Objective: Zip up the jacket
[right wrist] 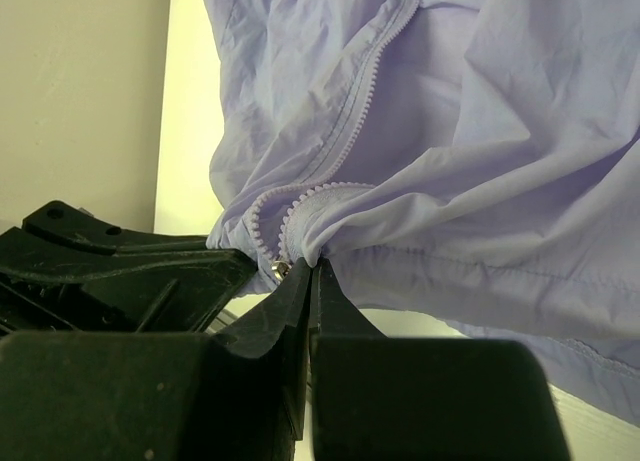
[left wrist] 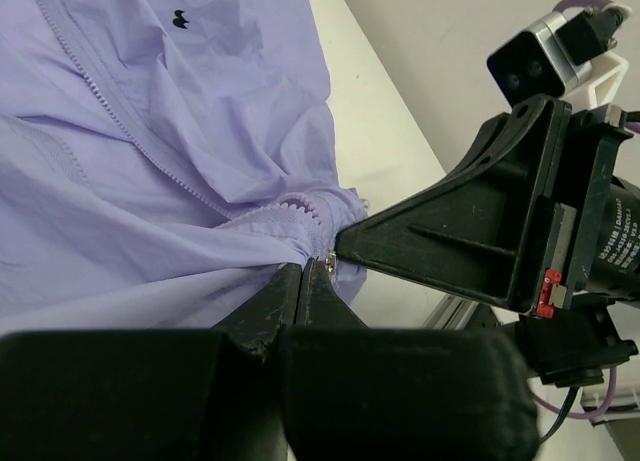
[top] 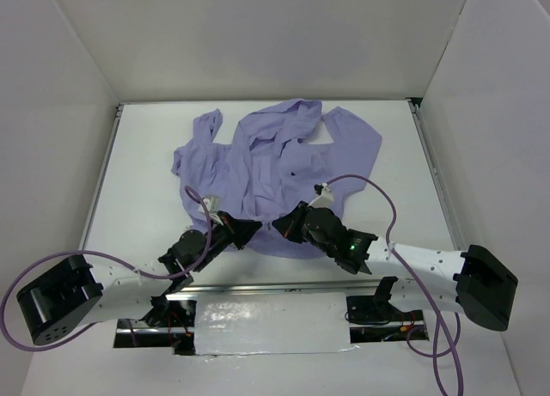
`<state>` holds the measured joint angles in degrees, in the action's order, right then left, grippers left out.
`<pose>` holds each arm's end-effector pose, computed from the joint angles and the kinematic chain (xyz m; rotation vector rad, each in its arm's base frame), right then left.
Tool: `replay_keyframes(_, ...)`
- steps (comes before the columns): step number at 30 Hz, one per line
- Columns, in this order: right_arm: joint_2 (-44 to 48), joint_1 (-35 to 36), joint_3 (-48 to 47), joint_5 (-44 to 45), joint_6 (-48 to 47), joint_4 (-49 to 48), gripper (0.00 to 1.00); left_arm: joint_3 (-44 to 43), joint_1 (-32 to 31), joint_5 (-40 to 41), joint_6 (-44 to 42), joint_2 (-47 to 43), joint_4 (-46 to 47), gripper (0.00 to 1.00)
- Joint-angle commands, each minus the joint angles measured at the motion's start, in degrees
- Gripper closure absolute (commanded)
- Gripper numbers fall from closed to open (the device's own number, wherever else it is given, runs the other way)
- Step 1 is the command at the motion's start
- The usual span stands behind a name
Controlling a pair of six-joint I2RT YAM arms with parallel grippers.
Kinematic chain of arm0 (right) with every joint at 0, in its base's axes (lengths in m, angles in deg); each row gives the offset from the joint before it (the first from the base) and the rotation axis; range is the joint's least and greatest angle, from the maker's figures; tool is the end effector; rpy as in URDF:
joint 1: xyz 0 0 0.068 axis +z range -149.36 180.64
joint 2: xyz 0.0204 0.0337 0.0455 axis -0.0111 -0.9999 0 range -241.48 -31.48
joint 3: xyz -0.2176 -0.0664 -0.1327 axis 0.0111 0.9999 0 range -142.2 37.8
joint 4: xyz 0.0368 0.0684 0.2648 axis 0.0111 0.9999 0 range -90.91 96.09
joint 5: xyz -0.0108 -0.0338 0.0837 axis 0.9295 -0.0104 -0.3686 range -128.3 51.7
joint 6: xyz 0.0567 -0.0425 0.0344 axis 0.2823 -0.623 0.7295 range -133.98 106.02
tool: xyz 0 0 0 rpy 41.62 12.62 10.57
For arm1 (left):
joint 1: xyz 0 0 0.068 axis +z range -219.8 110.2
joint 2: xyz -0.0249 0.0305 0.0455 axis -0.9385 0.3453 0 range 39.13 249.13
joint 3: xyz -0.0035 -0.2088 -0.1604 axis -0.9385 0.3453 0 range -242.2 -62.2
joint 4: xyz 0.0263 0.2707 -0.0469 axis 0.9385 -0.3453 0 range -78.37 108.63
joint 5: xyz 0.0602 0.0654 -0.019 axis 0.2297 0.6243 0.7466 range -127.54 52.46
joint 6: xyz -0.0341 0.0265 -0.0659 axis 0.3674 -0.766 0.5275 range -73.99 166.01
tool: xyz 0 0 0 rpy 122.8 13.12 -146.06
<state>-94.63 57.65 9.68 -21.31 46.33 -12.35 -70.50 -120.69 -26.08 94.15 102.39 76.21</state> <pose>0.1690 0.2241 0.1846 0.2664 2.0992 1.0138 0.1645 -0.1812 0.1680 -0.1335 1.6517 -1.2049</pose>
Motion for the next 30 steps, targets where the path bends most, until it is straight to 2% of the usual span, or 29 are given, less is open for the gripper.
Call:
replay_keyframes(1, 1.45, 0.29, -1.41, 1.29, -0.98, -0.95, 1.00, -2.34, -0.43, -3.11, -4.10, -0.07, 3.77, 1.00)
replay_keyframes(9, 2.95, 0.29, -1.15, 1.73, -2.48, -0.25, 1.00, -3.83, -0.35, -6.63, -8.15, 0.45, -0.71, 1.00)
replay_keyframes(21, 2.95, 0.29, -1.85, -0.73, -7.40, 1.69, 1.00, -5.68, 0.36, -2.76, -10.87, 0.63, -9.15, 1.00)
replay_keyframes(30, 0.76, 0.20, -2.29, -4.86, -8.64, 0.98, 1.00, -4.72, 0.44, -7.42, -13.16, 2.04, -4.77, 1.00)
